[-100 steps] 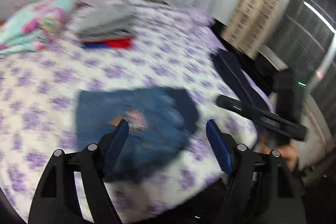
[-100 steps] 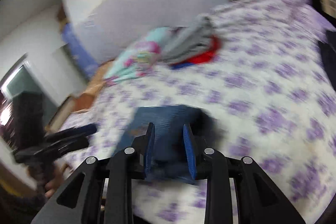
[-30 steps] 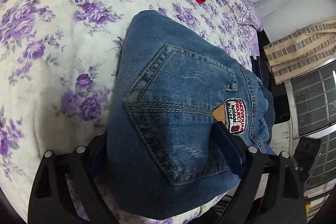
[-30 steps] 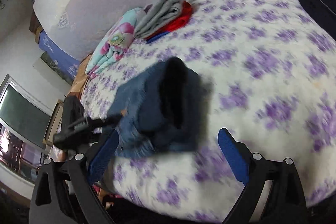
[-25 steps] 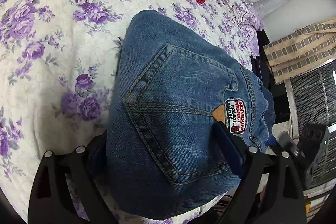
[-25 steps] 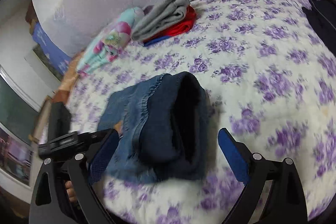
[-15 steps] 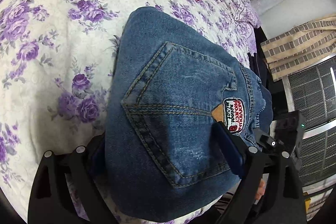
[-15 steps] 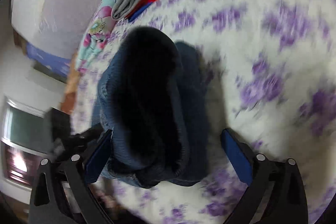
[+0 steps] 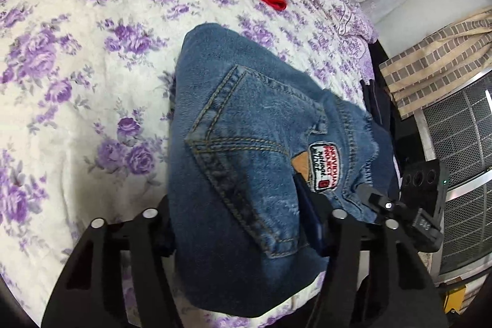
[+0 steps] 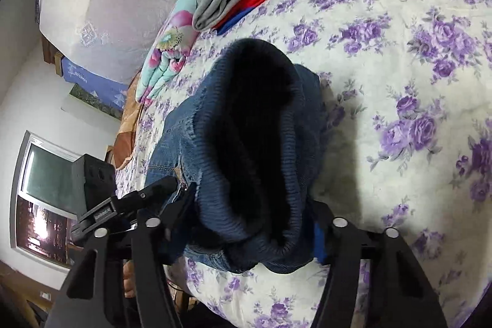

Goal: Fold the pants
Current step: 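Carry the folded jeans with both tools onto the grey clothes stack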

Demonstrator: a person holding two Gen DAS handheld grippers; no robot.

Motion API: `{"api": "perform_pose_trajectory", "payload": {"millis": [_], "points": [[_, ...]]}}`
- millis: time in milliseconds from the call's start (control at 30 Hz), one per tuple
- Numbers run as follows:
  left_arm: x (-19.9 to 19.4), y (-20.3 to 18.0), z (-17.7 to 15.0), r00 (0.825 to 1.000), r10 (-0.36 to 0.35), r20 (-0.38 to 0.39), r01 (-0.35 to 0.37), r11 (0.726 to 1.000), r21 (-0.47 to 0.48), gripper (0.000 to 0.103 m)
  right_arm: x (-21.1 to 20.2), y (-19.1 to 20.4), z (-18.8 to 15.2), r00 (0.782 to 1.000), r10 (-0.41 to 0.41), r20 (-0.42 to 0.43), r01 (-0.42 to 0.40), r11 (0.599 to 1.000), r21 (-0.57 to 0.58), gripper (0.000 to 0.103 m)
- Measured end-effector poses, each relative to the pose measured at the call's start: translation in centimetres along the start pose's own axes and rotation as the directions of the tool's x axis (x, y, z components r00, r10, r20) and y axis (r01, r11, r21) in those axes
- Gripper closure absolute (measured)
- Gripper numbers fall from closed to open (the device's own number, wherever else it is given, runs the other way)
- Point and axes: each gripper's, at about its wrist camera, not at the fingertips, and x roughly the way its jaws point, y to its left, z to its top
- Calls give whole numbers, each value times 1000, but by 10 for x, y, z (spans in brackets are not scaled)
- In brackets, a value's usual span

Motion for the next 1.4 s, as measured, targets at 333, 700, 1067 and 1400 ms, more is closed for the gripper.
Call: {"api": "perform_pose_trajectory", "payload": {"millis": [333, 700, 1067, 1400], "points": [[-45, -56, 154, 989, 65, 133, -79, 992, 99, 51, 1, 88, 175, 999, 8, 51, 2, 981, -193, 44], [17, -89, 424, 941, 217, 258, -244, 967, 77, 50, 82, 118, 417, 979, -100, 178, 142, 960, -243, 44], [104, -4, 444, 970, 159, 186, -159, 987, -17, 36, 155, 66, 430, 975, -135, 176, 173, 959, -224, 21], [6, -88, 362, 787, 455, 416, -562, 807, 182, 17, 40, 166, 346, 776, -395, 492, 600, 703, -382, 4]]}}
